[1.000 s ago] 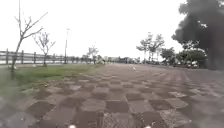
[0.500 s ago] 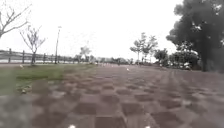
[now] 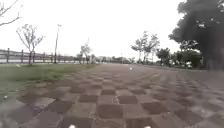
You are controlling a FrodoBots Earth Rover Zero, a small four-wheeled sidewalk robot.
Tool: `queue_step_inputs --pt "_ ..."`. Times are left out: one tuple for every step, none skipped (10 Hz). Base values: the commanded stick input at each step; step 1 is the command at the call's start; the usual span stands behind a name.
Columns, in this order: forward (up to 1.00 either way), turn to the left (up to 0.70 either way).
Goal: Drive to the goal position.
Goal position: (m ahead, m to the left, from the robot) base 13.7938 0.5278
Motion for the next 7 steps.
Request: queue_step_inputs --pt "0.85 0.0" --pt "0.85 0.0" --pt "0.85 0.0" --pt "0.85 0.0" --pt "0.85 0.0" --pt "0.85 0.0" --pt "0.85 0.0"
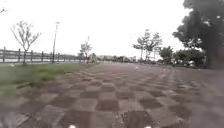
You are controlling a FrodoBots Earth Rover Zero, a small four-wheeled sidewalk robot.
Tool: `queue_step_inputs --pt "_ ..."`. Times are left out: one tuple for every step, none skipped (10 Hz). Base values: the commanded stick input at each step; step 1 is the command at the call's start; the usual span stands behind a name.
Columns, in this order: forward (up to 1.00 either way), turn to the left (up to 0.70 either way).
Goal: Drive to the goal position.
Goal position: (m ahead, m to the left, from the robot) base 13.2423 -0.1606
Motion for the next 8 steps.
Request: queue_step_inputs --pt "0.85 0.0" --pt "0.85 0.0" --pt "0.85 0.0" --pt "0.85 0.0" --pt "0.85 0.0" --pt "0.85 0.0" --pt "0.85 0.0" --pt "0.85 0.0"
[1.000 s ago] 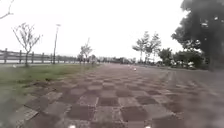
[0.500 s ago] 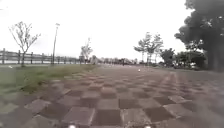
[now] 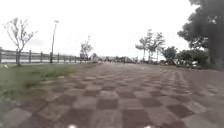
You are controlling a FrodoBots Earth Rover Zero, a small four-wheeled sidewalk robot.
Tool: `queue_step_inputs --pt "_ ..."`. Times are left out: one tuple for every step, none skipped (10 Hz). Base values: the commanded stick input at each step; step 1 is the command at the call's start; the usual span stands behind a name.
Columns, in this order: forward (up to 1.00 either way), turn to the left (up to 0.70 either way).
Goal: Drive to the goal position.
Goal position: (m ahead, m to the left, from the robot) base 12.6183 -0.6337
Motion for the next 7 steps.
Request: queue_step_inputs --pt "0.85 0.0" --pt "0.85 0.0" --pt "0.85 -0.03" --pt "0.85 -0.05" --pt "0.85 -0.08" --pt "0.85 -0.12" --pt "0.85 -0.18"
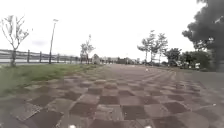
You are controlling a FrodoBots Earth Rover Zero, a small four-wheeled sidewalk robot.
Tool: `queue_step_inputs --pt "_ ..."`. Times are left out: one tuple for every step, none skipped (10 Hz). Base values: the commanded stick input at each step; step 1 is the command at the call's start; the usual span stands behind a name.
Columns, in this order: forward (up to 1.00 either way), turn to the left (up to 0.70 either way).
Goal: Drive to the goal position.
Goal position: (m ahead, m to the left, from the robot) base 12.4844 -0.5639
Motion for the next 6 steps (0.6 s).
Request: queue_step_inputs --pt "0.85 -0.23" --pt "0.85 -0.23" --pt "0.85 -0.21" --pt "0.85 -0.06" --pt "0.85 0.0" --pt "0.85 0.0"
